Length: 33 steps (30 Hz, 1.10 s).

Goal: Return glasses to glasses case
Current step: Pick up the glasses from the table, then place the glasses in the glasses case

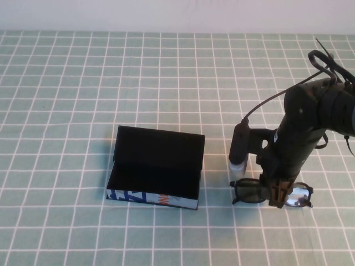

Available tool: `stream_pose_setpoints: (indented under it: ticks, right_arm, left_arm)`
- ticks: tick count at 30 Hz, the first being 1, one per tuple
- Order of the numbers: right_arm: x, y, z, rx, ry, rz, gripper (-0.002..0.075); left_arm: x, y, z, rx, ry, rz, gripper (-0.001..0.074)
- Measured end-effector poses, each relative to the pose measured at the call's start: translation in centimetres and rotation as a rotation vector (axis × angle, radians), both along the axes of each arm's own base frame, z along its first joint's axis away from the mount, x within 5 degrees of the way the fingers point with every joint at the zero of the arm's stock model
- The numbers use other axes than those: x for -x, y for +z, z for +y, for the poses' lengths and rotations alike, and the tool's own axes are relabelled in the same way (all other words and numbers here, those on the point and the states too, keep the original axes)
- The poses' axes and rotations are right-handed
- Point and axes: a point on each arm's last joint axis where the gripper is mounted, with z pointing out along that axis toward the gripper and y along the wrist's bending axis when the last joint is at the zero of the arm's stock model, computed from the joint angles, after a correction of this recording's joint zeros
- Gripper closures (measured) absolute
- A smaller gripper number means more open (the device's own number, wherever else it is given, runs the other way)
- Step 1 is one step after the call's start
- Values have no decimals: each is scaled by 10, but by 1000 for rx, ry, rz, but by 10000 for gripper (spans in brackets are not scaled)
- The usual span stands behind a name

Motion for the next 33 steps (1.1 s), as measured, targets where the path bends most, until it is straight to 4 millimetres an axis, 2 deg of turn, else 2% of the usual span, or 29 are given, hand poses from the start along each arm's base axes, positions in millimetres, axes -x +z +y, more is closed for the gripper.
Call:
stream_pose_setpoints:
  ticks: [5, 7, 14, 19, 25, 30, 33]
  right_arm:
    - [1, 1, 0, 4, 1, 11, 648]
    - [2, 3, 0, 6, 4, 19, 685]
    - [1, 10, 1, 4, 4, 33, 718]
    - [-10, 31, 9, -43, -5, 19, 720]
    - [-17, 82, 37, -200, 8, -8, 720]
    - [-4, 115, 79, -270, 122, -59, 720]
    - [1, 123, 108, -298, 191, -82, 720]
  left_arm:
    - [0, 0, 0, 0, 1, 4, 733]
    - [0, 0, 0, 0, 1, 4, 733]
    - [0, 0, 0, 0, 1, 4, 734]
    - [0, 0, 0, 0, 1, 4, 734]
    - [0, 0, 0, -2, 1, 4, 733]
    - [0, 0, 0, -2, 1, 4, 733]
    - [0, 0, 0, -4, 1, 4, 733]
